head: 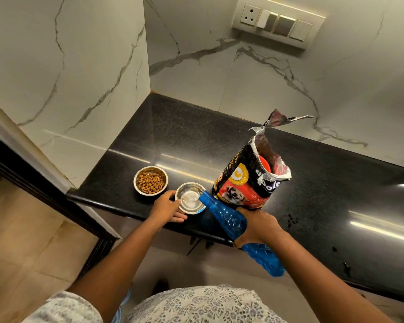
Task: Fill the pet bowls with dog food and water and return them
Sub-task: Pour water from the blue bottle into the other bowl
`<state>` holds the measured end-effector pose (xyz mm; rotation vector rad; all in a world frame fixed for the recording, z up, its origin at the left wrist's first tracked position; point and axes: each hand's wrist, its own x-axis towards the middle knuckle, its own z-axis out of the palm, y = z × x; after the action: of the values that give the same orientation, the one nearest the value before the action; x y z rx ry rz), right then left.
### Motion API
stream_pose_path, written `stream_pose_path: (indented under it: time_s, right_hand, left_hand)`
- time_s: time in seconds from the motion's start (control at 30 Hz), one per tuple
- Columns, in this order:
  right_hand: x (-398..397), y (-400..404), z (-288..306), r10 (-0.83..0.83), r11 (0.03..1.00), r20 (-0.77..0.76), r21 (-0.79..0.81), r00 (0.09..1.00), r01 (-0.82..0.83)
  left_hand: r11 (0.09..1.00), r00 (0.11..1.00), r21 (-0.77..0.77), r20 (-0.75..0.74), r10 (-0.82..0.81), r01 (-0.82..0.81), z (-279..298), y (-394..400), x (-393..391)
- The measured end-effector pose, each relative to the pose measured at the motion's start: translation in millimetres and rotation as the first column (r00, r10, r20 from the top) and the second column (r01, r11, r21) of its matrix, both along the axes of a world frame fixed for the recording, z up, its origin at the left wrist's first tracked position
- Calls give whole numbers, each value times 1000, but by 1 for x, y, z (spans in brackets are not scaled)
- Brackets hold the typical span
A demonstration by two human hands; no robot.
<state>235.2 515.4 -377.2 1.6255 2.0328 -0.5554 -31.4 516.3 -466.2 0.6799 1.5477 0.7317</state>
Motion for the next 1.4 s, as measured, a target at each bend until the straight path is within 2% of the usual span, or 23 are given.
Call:
stream_pose_path:
  time_s: [0.23, 0.37, 0.43, 0.53, 0.63, 0.73, 0.83, 0.97, 1.1, 1.17, 1.3, 1.4]
  right_hand:
    - [2, -1, -1, -16, 999, -40, 30, 999, 17]
    - [1, -2, 5, -50, 996, -135, 71, 990, 60]
    - [1, -3, 10, -79, 992, -183, 87, 980, 96]
    - [4, -5, 22, -115, 983, -299, 107, 947, 152]
    - [19, -12, 31, -123, 974, -484, 107, 866, 199]
    - [37, -28, 31, -131, 948, -706, 117, 696, 297]
    - [53, -46, 23, -194, 890, -838, 69, 510, 451]
    - [75, -57, 7, -217, 798, -895, 67, 390, 599]
    - [108, -61, -2, -260, 677, -914, 58, 312, 733]
    - [126, -60, -4, -261, 603, -927, 61, 270, 795]
    - [158, -52, -5, -250, 504, -931, 108, 265, 857]
    - [172, -43, -3, -252, 469, -928, 131, 274, 874]
  left_hand:
    - [999, 981, 1, -188, 41, -42, 6, -3, -5]
    - [998, 878, 65, -479, 16, 17, 16, -6, -12]
    - [991, 855, 124, -518, 20, 52, 24, -5, -14]
    - [966, 852, 235, -523, 30, 111, 41, -2, -11]
    - [933, 897, 332, -441, 23, 139, 54, -1, 2]
    - [909, 896, 372, -445, -2, 187, 62, -2, 23]
    - [886, 877, 377, -476, -64, 270, 69, -8, 54]
    - [833, 911, 420, -352, -216, 360, 68, -14, 101]
    - [754, 860, 428, -353, -368, 498, 71, -16, 152]
    - [698, 807, 410, -363, -466, 588, 74, -14, 177]
    - [682, 778, 380, -376, -503, 625, 81, -1, 214]
    - [682, 775, 375, -380, -505, 628, 84, 4, 232]
